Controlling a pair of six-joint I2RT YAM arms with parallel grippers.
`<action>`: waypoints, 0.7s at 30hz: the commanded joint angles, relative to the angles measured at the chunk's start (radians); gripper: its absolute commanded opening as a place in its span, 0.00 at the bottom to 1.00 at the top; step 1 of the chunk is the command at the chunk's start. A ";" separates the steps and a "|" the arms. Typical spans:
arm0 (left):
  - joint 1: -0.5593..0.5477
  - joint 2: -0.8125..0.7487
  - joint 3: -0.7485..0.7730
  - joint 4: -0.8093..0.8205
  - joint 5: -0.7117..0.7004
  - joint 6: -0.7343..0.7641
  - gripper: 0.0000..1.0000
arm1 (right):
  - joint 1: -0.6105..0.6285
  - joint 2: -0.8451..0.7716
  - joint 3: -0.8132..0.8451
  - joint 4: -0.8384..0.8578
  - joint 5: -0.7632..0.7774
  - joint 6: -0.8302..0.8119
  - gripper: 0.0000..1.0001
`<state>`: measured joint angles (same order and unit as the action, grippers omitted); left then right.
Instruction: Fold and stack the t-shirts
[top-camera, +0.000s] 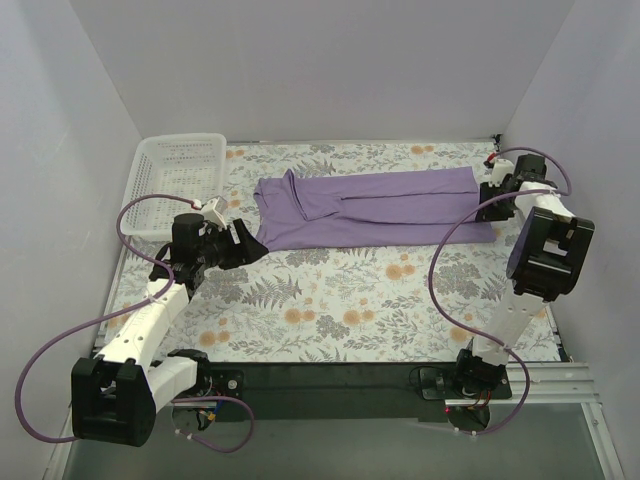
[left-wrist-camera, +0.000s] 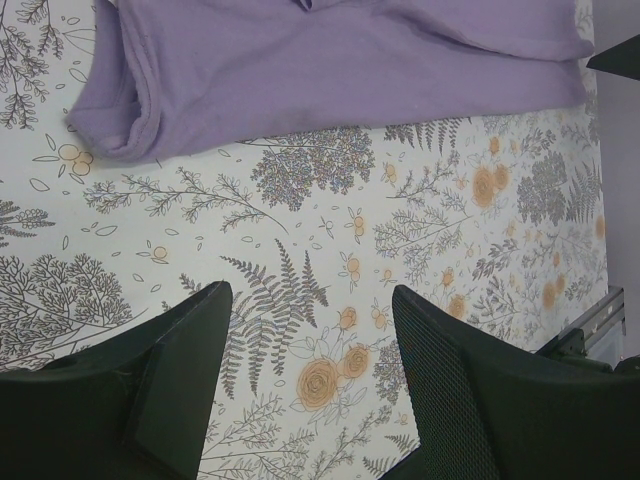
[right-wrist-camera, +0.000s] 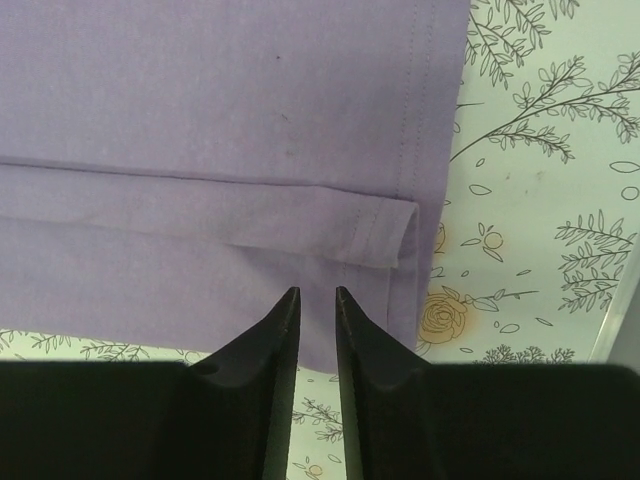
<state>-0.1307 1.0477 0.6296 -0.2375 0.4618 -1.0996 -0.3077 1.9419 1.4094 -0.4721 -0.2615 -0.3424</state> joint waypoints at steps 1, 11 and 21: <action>0.003 -0.002 0.002 0.015 0.006 0.012 0.64 | -0.002 0.035 0.016 0.006 -0.007 0.006 0.26; 0.003 0.008 0.001 0.015 0.003 0.012 0.64 | 0.010 0.075 0.045 0.006 -0.010 0.011 0.24; 0.003 0.023 -0.001 0.015 0.003 0.012 0.64 | 0.036 0.138 0.120 0.003 -0.016 0.020 0.24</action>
<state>-0.1307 1.0706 0.6296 -0.2329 0.4610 -1.0996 -0.2794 2.0575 1.4799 -0.4713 -0.2638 -0.3359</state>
